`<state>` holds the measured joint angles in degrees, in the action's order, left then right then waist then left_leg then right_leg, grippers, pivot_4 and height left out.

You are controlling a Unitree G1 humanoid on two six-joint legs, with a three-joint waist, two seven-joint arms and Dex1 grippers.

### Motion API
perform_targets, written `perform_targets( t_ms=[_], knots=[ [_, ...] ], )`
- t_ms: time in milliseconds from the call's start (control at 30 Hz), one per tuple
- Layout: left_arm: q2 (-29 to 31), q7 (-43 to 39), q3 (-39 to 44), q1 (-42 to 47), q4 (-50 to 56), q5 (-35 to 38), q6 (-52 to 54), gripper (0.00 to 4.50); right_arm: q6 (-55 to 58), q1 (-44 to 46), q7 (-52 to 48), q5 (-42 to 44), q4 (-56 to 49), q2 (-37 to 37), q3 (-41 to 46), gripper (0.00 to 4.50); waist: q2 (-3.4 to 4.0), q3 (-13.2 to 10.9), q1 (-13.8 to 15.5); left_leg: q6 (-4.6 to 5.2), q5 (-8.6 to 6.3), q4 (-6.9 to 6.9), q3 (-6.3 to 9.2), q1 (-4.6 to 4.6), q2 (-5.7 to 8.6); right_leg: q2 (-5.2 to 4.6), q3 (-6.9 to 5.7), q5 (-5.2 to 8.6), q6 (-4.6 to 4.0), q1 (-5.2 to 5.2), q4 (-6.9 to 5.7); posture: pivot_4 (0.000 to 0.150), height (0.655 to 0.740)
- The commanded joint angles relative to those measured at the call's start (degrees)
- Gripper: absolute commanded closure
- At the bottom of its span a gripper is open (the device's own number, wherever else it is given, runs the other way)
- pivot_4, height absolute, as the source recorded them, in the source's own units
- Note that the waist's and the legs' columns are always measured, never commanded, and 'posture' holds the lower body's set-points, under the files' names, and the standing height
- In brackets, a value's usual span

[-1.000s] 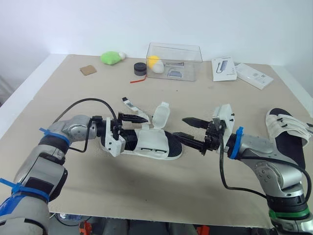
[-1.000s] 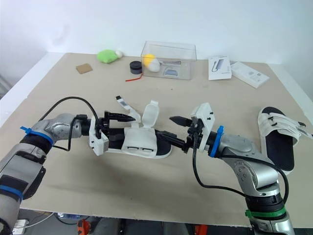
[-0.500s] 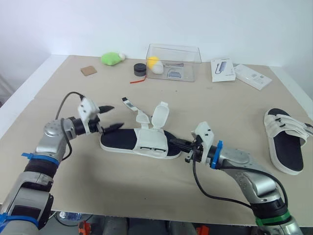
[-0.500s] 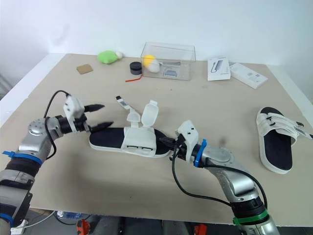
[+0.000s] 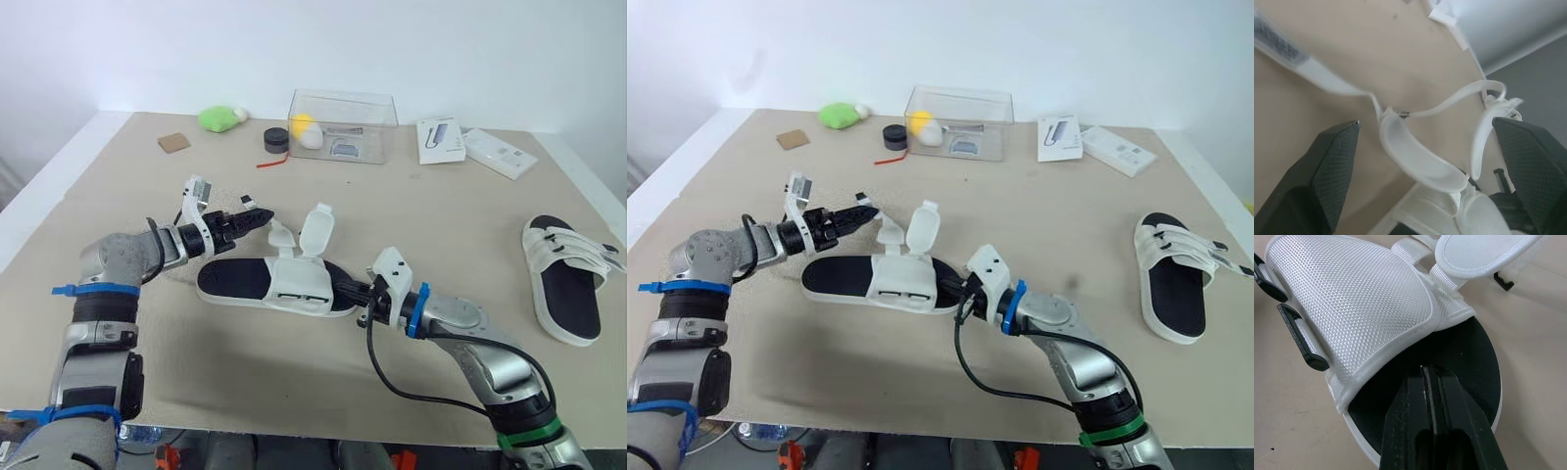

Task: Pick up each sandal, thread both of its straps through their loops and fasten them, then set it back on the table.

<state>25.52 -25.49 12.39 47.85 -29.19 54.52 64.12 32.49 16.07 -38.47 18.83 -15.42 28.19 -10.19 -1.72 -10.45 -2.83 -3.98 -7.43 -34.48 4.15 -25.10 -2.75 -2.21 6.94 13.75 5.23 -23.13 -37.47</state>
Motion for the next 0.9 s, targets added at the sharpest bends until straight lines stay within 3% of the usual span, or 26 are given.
perform_targets(
  t_ms=[33,167,400,500,667,767,900],
  knots=[
    [-1.5,4.0,4.4,2.8,-3.4,0.0,3.0,0.00,0.9,0.1,0.6,-0.6,-0.7,-0.4,-0.1,4.46,-0.01,0.0,-0.1,0.00,0.00,0.00,0.00,0.00,0.00,0.01,0.00,0.00,0.00,-0.01,0.00,0.150,0.7400],
    [-4.6,10.3,9.0,7.1,-12.8,-1.7,0.6,0.00,1.1,0.4,0.6,-0.6,-1.2,-0.8,0.0,4.46,-0.01,0.0,-0.1,-0.02,0.00,0.01,0.00,0.00,0.00,0.01,0.00,-0.02,0.00,-0.03,0.00,0.150,0.7400],
    [-8.1,12.1,13.0,12.5,-22.6,-4.1,-3.7,0.00,1.3,0.7,0.9,-1.1,-1.4,-1.5,0.1,4.46,-0.02,0.0,-0.3,-0.06,0.02,0.06,0.00,-0.01,0.00,0.01,0.00,-0.08,0.07,-0.07,0.05,0.150,0.7400],
    [-9.0,11.7,13.6,14.0,-25.3,-5.7,-5.4,0.78,1.3,0.6,1.2,-1.3,-1.6,-1.9,0.3,4.50,-0.02,0.0,-0.3,-0.09,0.03,0.07,-0.01,-0.02,0.00,0.00,0.00,-0.08,0.07,-0.06,0.06,0.150,0.7400],
    [-9.2,10.5,14.9,15.7,-28.5,-7.2,-7.4,2.79,1.5,0.6,1.6,-1.3,-1.9,-2.3,0.2,4.50,-0.03,0.0,-0.4,-0.15,0.04,0.12,-0.01,-0.04,0.00,0.01,0.01,-0.11,0.12,-0.10,0.10,0.150,0.7400],
    [-9.1,10.2,15.5,16.1,-29.9,-8.2,-8.6,4.24,1.5,0.5,1.7,-1.3,-2.1,-2.4,0.3,4.50,-0.03,0.0,-0.4,-0.15,0.04,0.13,-0.01,-0.04,0.01,0.00,0.01,-0.10,0.12,-0.10,0.10,0.150,0.7400],
    [-9.1,9.9,16.3,16.2,-31.0,-9.2,-10.1,4.42,1.5,0.3,1.7,-1.2,-2.3,-2.4,0.3,4.50,-0.03,0.0,-0.5,-0.17,0.03,0.14,-0.01,-0.05,0.01,0.00,0.01,-0.10,0.11,-0.11,0.11,0.150,0.7400]
  ],
)
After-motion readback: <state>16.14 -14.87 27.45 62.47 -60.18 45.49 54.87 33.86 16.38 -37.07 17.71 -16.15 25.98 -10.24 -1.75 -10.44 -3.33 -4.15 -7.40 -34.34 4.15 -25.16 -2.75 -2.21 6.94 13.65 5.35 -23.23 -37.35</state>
